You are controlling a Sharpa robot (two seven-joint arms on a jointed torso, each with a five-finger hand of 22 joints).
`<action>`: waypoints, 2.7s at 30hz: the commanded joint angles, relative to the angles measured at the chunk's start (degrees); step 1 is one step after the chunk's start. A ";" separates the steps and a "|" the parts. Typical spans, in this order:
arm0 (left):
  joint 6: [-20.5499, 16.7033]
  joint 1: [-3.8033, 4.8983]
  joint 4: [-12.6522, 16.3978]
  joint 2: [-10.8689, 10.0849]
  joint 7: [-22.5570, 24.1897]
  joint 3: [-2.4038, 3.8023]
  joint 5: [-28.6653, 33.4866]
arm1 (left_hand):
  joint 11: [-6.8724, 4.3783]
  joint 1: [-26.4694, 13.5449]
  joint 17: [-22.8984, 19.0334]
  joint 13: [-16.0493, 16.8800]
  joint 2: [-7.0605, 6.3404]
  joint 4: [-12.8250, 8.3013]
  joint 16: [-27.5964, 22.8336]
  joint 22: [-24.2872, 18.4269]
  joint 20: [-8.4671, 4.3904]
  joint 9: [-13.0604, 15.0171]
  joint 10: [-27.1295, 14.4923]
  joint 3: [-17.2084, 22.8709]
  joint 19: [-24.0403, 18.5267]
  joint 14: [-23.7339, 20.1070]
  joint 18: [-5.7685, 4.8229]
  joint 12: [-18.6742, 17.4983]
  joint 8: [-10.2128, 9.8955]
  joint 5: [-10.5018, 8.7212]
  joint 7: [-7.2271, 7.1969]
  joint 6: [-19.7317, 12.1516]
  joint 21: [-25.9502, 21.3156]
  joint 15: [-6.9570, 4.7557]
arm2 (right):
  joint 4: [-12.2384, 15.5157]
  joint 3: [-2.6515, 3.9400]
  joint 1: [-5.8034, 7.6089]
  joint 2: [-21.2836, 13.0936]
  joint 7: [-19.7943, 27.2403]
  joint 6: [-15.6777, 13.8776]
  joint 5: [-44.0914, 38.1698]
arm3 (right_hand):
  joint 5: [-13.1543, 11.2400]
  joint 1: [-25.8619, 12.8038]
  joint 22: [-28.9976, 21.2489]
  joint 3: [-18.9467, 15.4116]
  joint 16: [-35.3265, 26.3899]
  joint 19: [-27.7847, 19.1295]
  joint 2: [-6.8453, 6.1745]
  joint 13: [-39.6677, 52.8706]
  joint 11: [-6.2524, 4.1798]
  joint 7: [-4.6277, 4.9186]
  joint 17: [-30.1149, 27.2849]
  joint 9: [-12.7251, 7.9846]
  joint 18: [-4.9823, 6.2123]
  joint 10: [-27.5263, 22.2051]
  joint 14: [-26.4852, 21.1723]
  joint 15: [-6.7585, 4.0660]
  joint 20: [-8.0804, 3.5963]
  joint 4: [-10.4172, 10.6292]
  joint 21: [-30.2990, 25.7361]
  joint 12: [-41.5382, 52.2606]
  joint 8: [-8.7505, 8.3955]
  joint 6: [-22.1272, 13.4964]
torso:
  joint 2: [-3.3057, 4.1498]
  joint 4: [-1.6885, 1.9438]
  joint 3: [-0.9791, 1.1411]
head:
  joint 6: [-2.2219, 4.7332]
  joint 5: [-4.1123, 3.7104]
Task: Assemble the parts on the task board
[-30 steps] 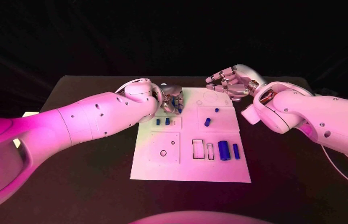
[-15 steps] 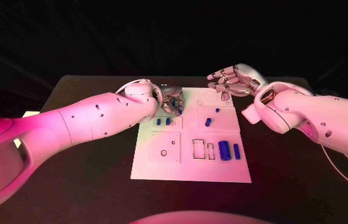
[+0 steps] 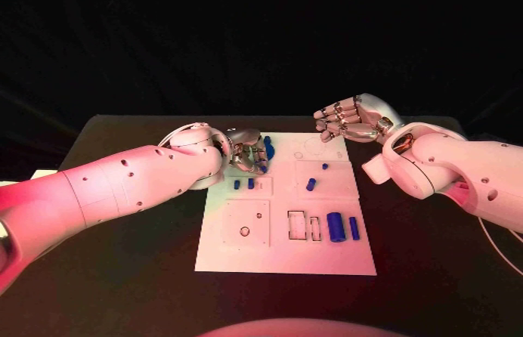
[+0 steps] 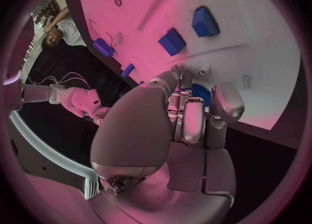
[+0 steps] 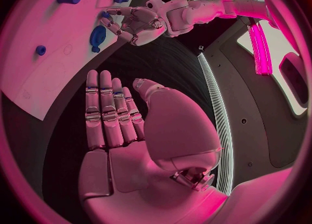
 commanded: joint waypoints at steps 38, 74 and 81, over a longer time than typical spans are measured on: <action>2.15 0.56 4.19 -6.92 -3.41 1.59 3.08 | 0.36 -0.95 -0.40 0.18 -0.10 -0.11 0.13 0.98 0.14 0.17 0.69 0.76 0.73 0.33 -0.94 -0.72 -0.62 0.13 0.49 0.19 1.25 0.15 | -1.53 -0.10 -0.03 0.56 1.70 0.94 1.81 | 0.34 -3.11 -3.43 1.04 -3.94 5.97 -0.29 -8.65 -0.65 -0.73 -8.88 -0.19 0.44 3.90 5.24 -0.23 -0.44 -2.27 -6.54 -1.99 -0.20 1.35 | -0.09 0.23 -0.02 | 0.52 0.96; 4.28 0.10 1.14 -4.56 -2.68 1.25 3.59 | 0.29 -0.89 -0.39 0.31 -0.26 -0.38 0.17 1.11 0.12 0.21 0.88 0.92 0.70 0.33 -0.94 -0.77 -0.67 0.11 0.44 0.32 1.33 0.09 | -1.32 -0.10 -0.03 0.84 0.81 1.45 1.64 | 0.76 -3.34 -3.54 1.13 -4.24 6.13 -0.37 -8.69 -0.41 -0.46 -9.78 -0.40 0.34 3.60 5.06 -0.04 -0.40 -2.43 -7.25 -2.58 -0.76 0.95 | -0.11 0.21 0.02 | -0.05 0.69; 4.12 0.11 1.22 -4.44 -2.29 1.25 4.16 | 0.30 -0.92 -0.40 0.32 -0.28 -0.39 0.17 1.06 0.12 0.21 0.88 0.93 0.66 0.32 -0.92 -0.79 -0.69 0.11 0.45 0.31 1.24 0.09 | -1.62 -0.11 -0.03 1.06 0.71 1.58 1.65 | 0.76 -3.34 -3.54 1.13 -4.24 6.13 -0.37 -8.69 -0.41 -0.46 -9.78 -0.40 0.34 3.60 5.06 -0.04 -0.40 -2.43 -7.25 -2.58 -0.76 0.95 | -0.08 0.15 0.02 | -0.09 0.58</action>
